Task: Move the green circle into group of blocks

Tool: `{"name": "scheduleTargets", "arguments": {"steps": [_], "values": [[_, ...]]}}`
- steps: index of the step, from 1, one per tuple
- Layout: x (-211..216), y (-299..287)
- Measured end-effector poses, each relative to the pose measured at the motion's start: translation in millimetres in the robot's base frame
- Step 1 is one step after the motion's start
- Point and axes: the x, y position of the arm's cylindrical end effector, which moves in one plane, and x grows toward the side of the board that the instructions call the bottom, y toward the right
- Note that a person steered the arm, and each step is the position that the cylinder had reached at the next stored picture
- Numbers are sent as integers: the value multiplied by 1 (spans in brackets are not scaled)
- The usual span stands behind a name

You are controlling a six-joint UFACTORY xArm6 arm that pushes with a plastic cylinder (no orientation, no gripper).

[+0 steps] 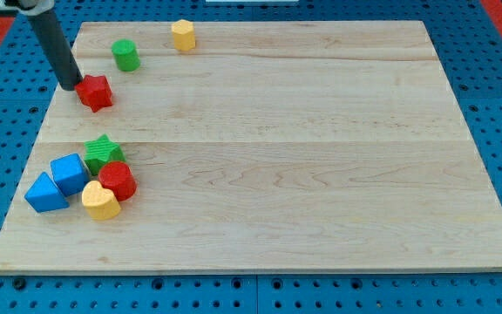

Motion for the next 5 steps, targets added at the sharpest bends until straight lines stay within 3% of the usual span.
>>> {"name": "scheduleTargets", "arguments": {"steps": [1,2,4,5], "values": [[5,28],[95,47],[48,68],[29,106]]}}
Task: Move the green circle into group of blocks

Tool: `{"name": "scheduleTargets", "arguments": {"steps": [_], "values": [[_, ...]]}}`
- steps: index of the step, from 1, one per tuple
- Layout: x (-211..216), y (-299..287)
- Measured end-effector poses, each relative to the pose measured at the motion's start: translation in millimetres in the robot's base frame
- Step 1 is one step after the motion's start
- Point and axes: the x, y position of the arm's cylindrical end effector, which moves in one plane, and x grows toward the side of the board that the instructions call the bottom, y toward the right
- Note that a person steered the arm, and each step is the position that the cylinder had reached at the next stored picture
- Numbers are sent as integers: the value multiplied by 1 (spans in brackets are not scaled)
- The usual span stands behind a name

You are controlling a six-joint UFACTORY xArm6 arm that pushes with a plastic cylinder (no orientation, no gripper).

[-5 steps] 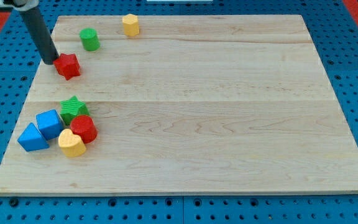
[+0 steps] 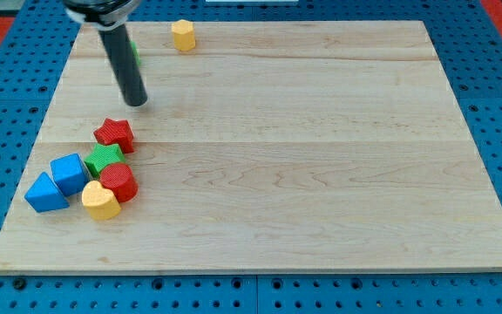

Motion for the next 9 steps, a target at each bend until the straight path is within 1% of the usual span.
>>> {"name": "scheduleTargets", "arguments": {"steps": [1,2,3,4,5,6,7,8,9], "values": [[-55,-8],[-63,16],[-106,-40],[-133,-48],[-133,-104],[-61,-92],[-54,-91],[-79,-106],[-31,-49]]}}
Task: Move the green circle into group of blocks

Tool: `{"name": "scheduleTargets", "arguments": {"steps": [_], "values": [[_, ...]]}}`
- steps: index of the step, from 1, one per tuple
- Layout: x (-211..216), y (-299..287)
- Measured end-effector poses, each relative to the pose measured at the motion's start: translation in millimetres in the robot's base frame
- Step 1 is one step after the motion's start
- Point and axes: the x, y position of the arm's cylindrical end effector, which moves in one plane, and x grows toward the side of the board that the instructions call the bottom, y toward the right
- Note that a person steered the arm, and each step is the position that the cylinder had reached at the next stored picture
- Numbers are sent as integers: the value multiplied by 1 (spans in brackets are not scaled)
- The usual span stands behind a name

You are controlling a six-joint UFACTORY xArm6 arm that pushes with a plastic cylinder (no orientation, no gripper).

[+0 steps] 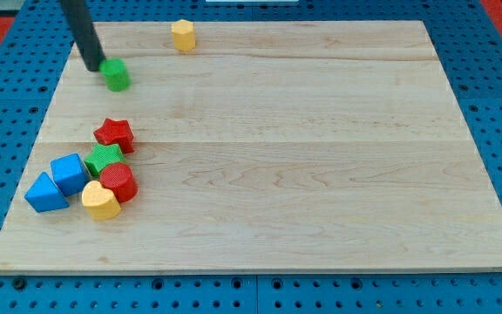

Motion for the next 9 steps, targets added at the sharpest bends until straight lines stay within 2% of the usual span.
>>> {"name": "scheduleTargets", "arguments": {"steps": [1,2,3,4,5,6,7,9], "values": [[24,17],[10,15],[36,54],[70,58],[68,95],[64,101],[66,147],[98,220]]}}
